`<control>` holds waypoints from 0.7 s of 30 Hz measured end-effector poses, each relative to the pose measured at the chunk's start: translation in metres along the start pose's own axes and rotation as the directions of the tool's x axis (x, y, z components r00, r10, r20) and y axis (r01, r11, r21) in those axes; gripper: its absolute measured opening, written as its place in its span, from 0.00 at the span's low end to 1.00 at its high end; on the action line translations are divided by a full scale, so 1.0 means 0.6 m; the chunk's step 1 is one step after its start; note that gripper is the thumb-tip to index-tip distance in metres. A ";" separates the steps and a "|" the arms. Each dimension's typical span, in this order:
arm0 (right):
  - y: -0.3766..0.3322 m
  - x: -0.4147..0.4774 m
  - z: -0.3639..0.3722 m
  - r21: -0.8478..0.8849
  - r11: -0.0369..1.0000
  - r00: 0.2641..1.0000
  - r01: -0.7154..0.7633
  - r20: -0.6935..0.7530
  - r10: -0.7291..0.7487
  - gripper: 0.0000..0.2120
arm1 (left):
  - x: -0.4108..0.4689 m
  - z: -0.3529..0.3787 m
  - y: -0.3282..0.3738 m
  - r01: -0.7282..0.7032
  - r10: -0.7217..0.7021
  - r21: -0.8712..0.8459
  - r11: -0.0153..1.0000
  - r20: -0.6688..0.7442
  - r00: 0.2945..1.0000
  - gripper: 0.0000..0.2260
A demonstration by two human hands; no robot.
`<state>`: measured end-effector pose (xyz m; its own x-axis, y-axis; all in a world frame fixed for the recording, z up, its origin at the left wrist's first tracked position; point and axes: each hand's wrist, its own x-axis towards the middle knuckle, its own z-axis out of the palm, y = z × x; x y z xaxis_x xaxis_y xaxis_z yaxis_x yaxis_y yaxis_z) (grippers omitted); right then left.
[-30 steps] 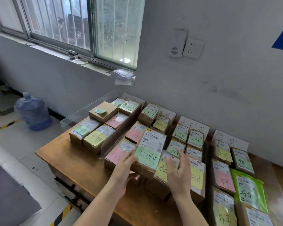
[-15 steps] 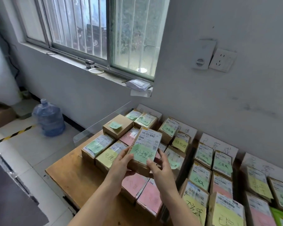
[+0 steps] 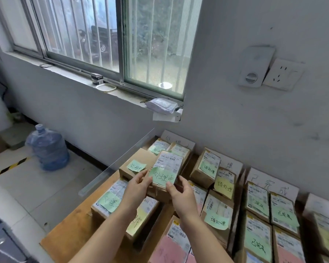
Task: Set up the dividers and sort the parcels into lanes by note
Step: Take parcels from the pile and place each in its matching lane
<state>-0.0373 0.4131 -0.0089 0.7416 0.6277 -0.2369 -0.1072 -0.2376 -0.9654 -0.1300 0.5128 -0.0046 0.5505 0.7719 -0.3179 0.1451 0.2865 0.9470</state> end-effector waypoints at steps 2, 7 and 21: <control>-0.006 0.025 0.019 0.008 1.000 0.999 -0.022 -0.037 0.022 0.22 | 0.032 -0.012 0.005 0.007 -0.008 0.044 0.999 0.033 0.999 0.12; -0.019 0.103 0.074 0.035 0.997 0.982 -0.064 -0.173 0.069 0.20 | 0.118 -0.045 0.034 -0.029 0.004 0.174 0.984 0.142 0.990 0.11; -0.062 0.284 0.143 -0.118 0.990 0.952 -0.080 -0.304 0.041 0.14 | 0.323 -0.046 0.085 -0.237 0.181 0.521 0.820 0.157 0.971 0.10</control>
<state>0.0364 0.5925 -0.0229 0.9027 0.3625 -0.2318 -0.0875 -0.3728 -0.9238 -0.0388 0.6927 -0.0193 0.6898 0.7123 -0.1299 0.4170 -0.2441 0.8755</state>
